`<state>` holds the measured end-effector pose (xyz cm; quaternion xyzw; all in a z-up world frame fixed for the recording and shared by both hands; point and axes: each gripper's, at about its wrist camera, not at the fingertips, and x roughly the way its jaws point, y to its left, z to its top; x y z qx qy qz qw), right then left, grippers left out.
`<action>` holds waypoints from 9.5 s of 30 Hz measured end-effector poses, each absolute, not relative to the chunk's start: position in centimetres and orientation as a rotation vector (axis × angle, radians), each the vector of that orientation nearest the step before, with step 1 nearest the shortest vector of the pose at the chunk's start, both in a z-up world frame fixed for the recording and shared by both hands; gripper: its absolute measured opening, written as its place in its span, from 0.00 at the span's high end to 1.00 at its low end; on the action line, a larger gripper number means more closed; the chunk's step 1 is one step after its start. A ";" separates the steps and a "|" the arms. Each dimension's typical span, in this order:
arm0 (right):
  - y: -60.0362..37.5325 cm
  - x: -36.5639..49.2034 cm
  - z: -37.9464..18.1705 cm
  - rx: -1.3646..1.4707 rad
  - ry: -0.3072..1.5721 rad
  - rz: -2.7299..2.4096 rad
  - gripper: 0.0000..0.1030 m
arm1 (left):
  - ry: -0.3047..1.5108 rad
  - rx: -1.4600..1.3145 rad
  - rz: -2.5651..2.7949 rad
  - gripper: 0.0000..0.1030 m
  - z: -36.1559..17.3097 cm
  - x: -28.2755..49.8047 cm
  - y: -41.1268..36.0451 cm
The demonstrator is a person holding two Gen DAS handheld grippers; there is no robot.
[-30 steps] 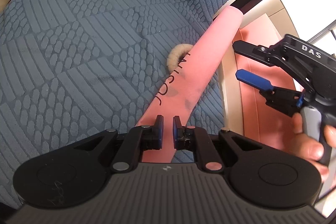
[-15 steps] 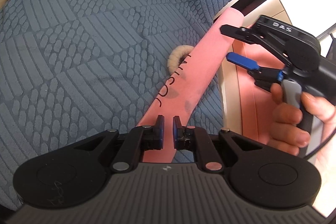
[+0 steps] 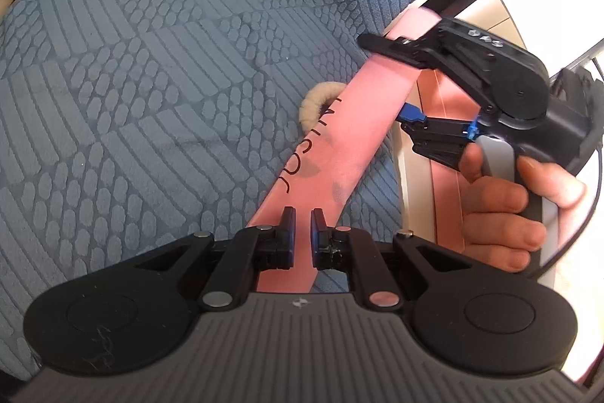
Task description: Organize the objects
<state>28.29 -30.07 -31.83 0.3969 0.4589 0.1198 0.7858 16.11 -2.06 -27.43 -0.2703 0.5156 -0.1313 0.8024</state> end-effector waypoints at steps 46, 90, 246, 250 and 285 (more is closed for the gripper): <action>-27.8 21.0 -28.5 0.796 0.992 0.804 0.40 | 1.075 -0.735 -0.241 0.88 -28.7 15.9 -1.0; -30.0 19.3 -33.3 1.275 0.942 0.636 0.15 | 1.073 -0.712 -0.243 0.89 -28.6 16.7 -1.3; -26.5 19.4 -31.5 0.891 1.094 0.297 0.85 | 0.897 0.253 -0.204 0.40 -23.5 12.0 -7.2; -26.7 19.2 -31.0 0.881 1.093 0.280 0.85 | 0.831 0.331 -0.203 0.34 -23.0 11.2 -8.2; -28.2 22.7 -28.8 0.670 0.975 0.116 0.46 | 0.993 -0.356 -0.133 0.83 -23.3 14.9 0.7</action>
